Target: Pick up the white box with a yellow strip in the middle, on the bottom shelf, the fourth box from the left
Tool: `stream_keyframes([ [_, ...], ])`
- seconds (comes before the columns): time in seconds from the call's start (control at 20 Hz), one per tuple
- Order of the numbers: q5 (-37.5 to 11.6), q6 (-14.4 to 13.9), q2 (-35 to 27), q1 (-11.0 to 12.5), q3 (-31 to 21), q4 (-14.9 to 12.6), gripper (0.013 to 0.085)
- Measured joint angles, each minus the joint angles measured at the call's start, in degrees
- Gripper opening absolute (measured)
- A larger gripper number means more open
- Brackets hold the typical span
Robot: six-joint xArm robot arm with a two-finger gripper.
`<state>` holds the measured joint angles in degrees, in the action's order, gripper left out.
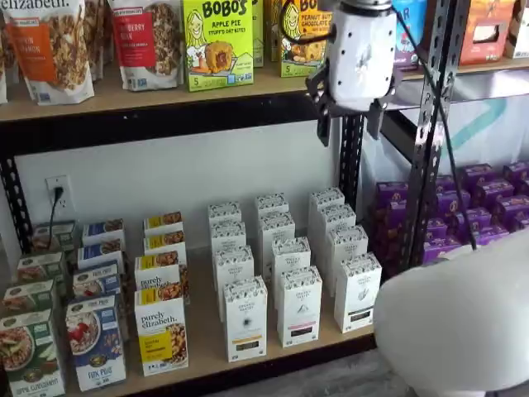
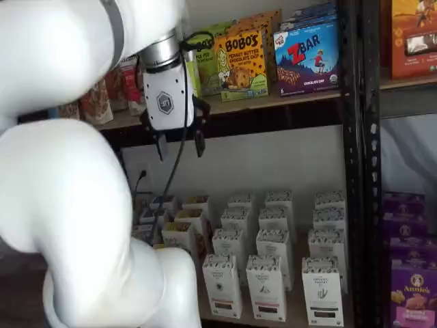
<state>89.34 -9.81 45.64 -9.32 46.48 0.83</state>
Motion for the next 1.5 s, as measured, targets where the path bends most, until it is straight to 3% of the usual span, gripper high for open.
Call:
stream_keyframes([
  [0.25, -3.4, -4.2, -5.6, -4.1, -1.9, -1.2, 0.085],
  [0.5, -11.6, -6.2, -9.7, -6.5, -5.7, 1.0, 0.085],
  [0.65, -14.9, -8.1, -13.6, -8.2, -6.6, -0.1, 0.085],
  [0.8, -20.4, -9.0, -15.5, -9.1, -8.5, 0.1, 0.085],
  [0.9, -29.3, -8.5, -14.8, -9.5, -12.3, 1.4, 0.085],
  [1.0, -33.6, -7.4, -15.4, -9.5, -13.7, 3.1, 0.085],
  [1.3, -36.0, -9.1, -22.3, -10.7, -12.6, 2.2, 0.085],
  [1.4, -37.4, -7.6, -24.5, -10.3, -12.5, 3.9, 0.085],
  [1.5, -38.9, -8.4, -26.9, -10.2, -12.3, 2.4, 0.085],
])
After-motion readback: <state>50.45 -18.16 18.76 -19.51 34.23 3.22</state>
